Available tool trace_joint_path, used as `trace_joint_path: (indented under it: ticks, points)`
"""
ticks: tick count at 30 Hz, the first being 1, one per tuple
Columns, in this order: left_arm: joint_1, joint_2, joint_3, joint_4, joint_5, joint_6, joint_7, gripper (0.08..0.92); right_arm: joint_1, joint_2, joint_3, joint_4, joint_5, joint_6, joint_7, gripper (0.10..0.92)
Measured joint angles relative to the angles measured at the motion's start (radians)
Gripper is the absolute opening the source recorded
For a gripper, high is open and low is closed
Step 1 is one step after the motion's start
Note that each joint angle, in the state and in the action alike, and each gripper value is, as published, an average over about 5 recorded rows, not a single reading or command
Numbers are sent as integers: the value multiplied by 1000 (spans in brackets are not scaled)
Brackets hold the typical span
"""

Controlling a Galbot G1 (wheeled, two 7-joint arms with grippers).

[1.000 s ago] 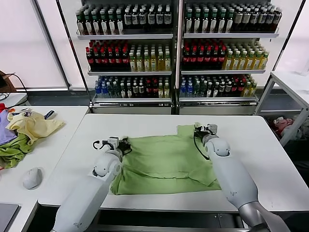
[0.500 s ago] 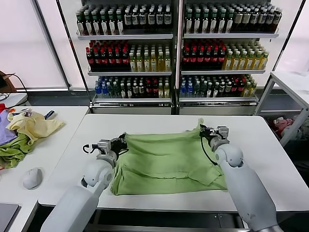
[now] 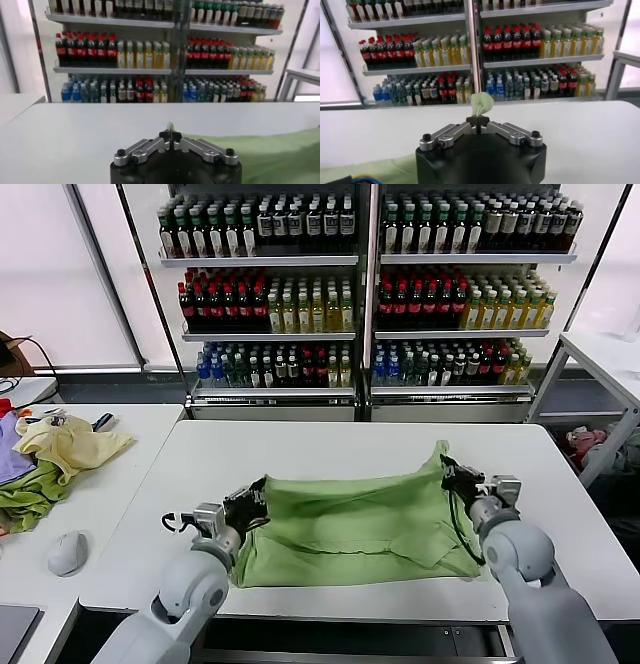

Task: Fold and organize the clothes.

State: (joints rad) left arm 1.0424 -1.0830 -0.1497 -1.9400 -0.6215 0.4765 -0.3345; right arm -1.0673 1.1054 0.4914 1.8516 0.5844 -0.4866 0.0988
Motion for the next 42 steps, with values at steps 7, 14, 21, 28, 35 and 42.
trace_joint_path:
  ticks: [7, 14, 21, 28, 35, 42]
  points:
    - [78, 14, -9, -52, 34, 10, 6, 85, -104, 10, 42, 60, -22, -18, 12, 113]
    - [132, 6, -11, -81, 86, 36, 16, 135, -165, 22, 58, 96, -67, -27, 11, 241]
    - [190, -9, -35, -127, 138, 47, 1, 329, -223, 28, 81, 148, -105, -15, 6, 439]
    - [238, -63, -52, -147, 183, 42, -52, 528, -282, 40, 99, 187, -137, 0, 4, 638]
    - [234, -138, -52, -91, 221, 41, -111, 734, -321, 50, 102, 198, -162, 13, 4, 808]
    - [220, -198, -47, -17, 252, 49, -168, 806, -336, 51, 106, 201, -170, 19, 4, 823]
